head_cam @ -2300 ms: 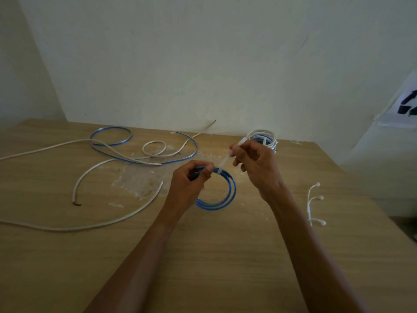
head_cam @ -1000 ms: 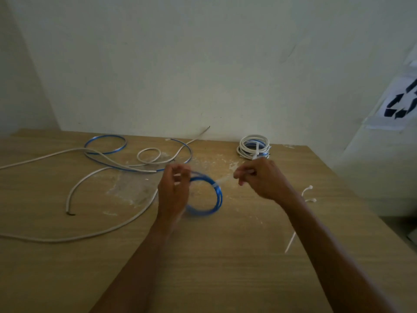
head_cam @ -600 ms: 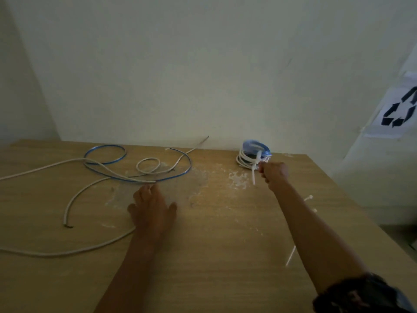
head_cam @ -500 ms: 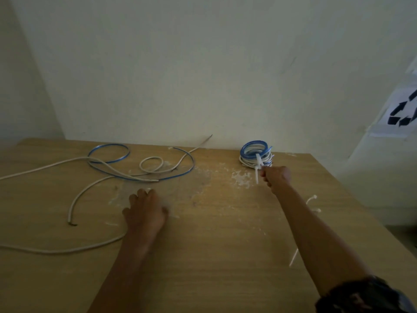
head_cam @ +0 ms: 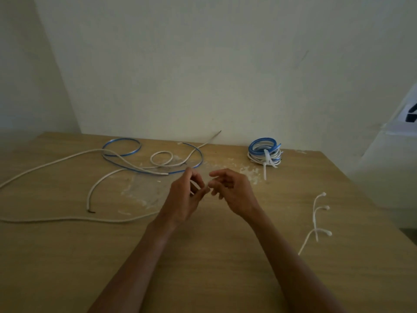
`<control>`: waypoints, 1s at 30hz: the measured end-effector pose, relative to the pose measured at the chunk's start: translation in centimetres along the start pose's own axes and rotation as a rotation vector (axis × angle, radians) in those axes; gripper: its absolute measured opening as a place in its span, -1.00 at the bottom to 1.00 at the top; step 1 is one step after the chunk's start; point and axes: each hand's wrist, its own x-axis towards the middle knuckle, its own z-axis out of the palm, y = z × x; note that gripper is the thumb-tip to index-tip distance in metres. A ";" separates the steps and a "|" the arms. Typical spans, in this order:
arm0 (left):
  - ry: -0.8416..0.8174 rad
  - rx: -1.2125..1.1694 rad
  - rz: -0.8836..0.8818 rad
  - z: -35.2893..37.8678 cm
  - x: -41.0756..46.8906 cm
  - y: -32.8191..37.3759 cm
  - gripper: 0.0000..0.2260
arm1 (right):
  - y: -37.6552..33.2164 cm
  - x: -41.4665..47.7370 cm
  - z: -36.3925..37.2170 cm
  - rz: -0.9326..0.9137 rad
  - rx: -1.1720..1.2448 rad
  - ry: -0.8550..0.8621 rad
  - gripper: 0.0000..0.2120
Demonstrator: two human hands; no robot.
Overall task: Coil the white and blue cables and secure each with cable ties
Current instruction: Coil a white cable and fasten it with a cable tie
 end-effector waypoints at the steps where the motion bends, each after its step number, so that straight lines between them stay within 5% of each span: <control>1: -0.029 0.028 0.002 0.0 -0.3 -0.2 -0.77 | 0.3 0.2 -0.3 0.013 -0.007 0.069 -0.87; 3: -0.054 0.193 0.012 -0.3 -0.7 -0.7 -0.76 | 1.2 0.6 -1.6 0.080 0.076 0.216 -0.98; 7: 0.131 0.498 0.049 -2.9 -0.2 -2.1 -0.73 | 3.4 1.5 -7.7 0.179 0.742 0.833 -0.81; 9: 0.215 0.516 0.082 -3.9 0.4 -2.5 -0.69 | 4.1 1.0 -9.7 0.155 0.913 0.946 -0.80; 11: 0.258 0.297 0.035 -4.0 1.1 -1.9 -0.69 | 4.1 0.5 -9.6 0.191 0.880 0.872 -0.85; 15: 0.261 -0.183 0.012 -3.3 2.6 0.2 -0.73 | 1.8 -0.2 -5.7 0.181 0.629 0.288 -0.88; 19: 0.128 -0.193 0.068 -2.2 2.7 1.9 -0.80 | 0.1 -1.2 -1.9 0.133 0.245 -0.135 -0.79; 26: -0.014 0.194 0.218 0.1 1.6 -0.5 -0.82 | -0.4 -2.0 -0.5 0.186 0.139 -0.110 -0.79; 30: -0.010 0.036 0.104 1.0 0.7 -1.3 -0.83 | -1.3 -2.1 -1.2 0.120 0.292 -0.220 -0.81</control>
